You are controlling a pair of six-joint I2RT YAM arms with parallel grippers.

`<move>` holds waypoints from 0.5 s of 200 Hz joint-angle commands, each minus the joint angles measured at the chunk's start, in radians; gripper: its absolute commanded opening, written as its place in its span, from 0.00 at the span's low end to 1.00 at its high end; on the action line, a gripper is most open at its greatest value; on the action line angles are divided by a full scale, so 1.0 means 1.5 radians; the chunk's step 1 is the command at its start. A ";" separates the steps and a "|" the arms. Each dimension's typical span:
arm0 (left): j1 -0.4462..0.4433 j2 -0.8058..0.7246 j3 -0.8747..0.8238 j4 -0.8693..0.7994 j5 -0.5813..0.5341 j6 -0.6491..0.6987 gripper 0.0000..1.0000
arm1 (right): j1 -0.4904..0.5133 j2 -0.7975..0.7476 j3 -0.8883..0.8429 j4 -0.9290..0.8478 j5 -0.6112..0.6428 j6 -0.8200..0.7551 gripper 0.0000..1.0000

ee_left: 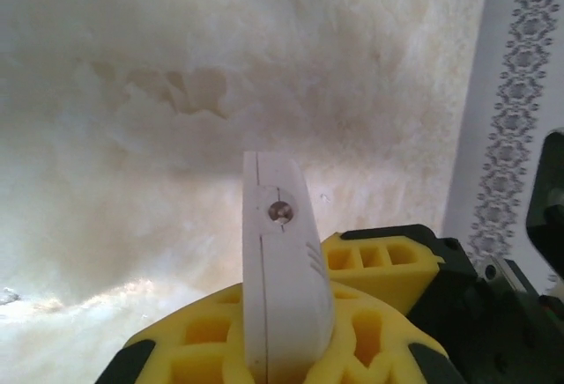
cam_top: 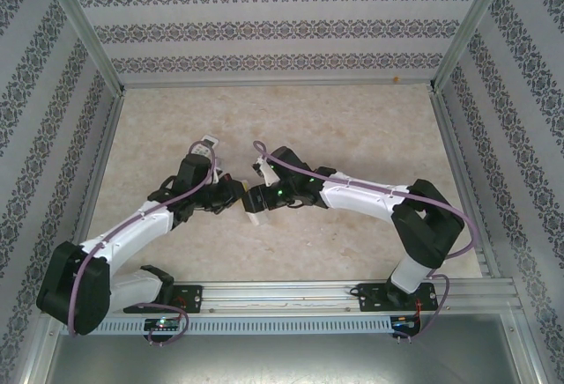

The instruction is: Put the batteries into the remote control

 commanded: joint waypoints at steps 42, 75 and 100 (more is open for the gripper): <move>-0.024 0.184 0.343 -0.412 -0.452 0.335 0.00 | -0.072 -0.130 -0.096 0.018 0.014 0.022 0.86; -0.081 0.337 0.490 -0.499 -0.661 0.382 0.00 | -0.087 -0.170 -0.128 -0.018 0.045 0.000 0.89; -0.117 0.473 0.599 -0.591 -0.789 0.393 0.00 | -0.101 -0.198 -0.147 -0.051 0.070 -0.016 0.90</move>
